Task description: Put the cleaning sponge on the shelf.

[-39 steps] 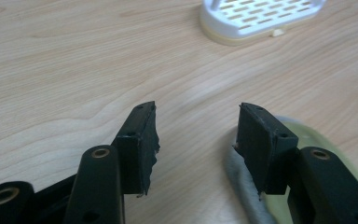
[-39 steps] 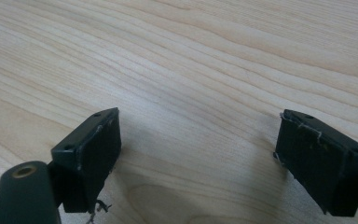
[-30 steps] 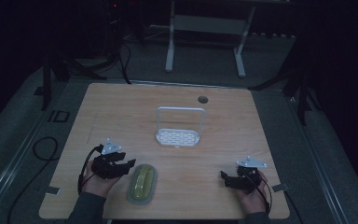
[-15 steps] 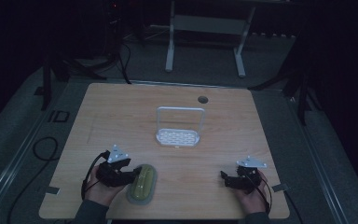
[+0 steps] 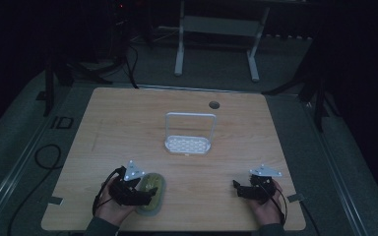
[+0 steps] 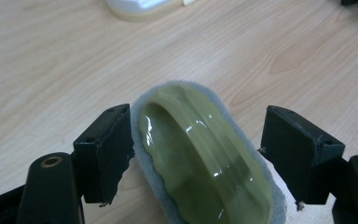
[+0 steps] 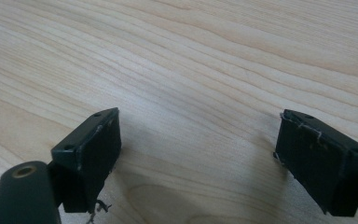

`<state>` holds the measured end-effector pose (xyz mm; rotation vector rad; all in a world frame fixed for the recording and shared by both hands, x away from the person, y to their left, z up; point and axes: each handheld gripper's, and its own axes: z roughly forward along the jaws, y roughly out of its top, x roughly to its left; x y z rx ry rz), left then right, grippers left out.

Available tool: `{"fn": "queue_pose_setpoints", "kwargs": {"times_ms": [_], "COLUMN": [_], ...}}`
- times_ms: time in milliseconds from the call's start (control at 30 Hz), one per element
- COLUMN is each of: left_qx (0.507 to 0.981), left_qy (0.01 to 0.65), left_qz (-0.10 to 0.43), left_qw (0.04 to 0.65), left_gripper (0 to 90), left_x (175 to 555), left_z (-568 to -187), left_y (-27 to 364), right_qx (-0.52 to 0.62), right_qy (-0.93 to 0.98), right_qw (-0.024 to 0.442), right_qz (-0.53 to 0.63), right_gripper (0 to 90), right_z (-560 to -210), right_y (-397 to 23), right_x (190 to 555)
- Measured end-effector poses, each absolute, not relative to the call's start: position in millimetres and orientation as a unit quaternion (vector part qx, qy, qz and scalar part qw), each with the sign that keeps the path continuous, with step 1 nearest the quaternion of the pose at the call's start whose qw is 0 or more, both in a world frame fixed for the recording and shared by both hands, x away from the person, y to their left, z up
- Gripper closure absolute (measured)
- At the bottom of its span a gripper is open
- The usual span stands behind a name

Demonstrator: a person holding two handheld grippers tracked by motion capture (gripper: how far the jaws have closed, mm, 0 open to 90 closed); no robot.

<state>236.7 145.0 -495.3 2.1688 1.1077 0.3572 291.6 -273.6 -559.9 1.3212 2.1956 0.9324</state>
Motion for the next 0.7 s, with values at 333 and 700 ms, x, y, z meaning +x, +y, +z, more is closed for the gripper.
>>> {"fn": "queue_pose_setpoints", "kwargs": {"times_ms": [333, 700], "left_qx": [0.841, 0.846], "left_qy": [0.423, 0.428], "left_qz": [0.128, 0.119], "left_qw": [0.313, 0.294], "left_gripper": [35.5, 62.5], "left_x": [239.6, 249.8], "left_z": [-500.1, -498.9], "left_y": [144.9, 148.9], "right_qx": [0.474, 0.475], "right_qy": [0.788, 0.788], "right_qw": [0.206, 0.206], "right_qz": [0.335, 0.334], "right_gripper": [13.6, 13.7], "right_z": [-559.9, -559.8], "right_y": [-273.5, -273.5], "right_x": [291.6, 291.5]}}
